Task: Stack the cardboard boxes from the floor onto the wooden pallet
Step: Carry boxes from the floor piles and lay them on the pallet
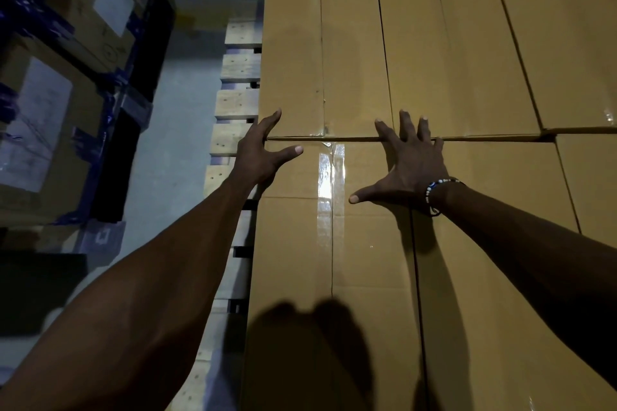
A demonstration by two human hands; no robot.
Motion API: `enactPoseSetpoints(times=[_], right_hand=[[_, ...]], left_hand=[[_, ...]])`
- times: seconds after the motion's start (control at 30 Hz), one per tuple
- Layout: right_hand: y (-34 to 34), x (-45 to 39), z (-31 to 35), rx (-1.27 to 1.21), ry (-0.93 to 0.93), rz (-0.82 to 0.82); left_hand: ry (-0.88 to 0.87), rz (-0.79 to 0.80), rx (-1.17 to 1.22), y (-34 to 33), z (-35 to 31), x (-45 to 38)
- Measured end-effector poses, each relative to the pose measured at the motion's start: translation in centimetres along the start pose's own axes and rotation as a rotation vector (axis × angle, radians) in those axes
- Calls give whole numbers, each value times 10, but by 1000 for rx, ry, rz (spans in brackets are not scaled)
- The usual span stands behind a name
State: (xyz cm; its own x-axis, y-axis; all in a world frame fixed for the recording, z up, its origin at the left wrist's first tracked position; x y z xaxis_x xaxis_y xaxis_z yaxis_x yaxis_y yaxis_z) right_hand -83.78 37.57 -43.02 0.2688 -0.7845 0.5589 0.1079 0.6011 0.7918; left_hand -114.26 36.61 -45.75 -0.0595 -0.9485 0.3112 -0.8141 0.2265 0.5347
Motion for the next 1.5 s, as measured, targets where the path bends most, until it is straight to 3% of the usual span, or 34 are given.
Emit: enactPoseSetpoints(times=[0.63,0.83,1.0,1.1,1.23,1.5], right_hand=[[-5,1,-3,6,-30,-10],[-7,8,-3,-7,-22,-18],[-15,31,-4,-85,-16,-39],[-18,55,-11,-165,-29,-79],[-10,94,-27,-283,-79,-118],[44,190,-40,-503,-97,-184]], left_hand=[[14,56,-57,-1,-8,-3],[62,103,-254,-7,-12,-6],[219,68,-490,-22,-45,9],[160,71,-543,-41,-62,32],[85,77,-489,-52,-78,72],[73,-105,-165,-8,-143,145]])
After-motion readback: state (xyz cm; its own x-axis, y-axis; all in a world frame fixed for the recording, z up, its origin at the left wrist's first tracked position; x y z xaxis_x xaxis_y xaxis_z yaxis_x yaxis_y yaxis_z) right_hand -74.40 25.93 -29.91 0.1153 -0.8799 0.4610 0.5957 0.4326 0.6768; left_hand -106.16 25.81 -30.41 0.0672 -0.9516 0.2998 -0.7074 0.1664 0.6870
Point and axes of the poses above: each hand's wrist, its own x-axis away from the middle knuckle, its own y-axis out of the back of the hand, z = x × y, the point moved 5 cm from there along -x, towards the middle knuckle, and after that the axes turned 13 degrees about z, right-handed, at the moved point
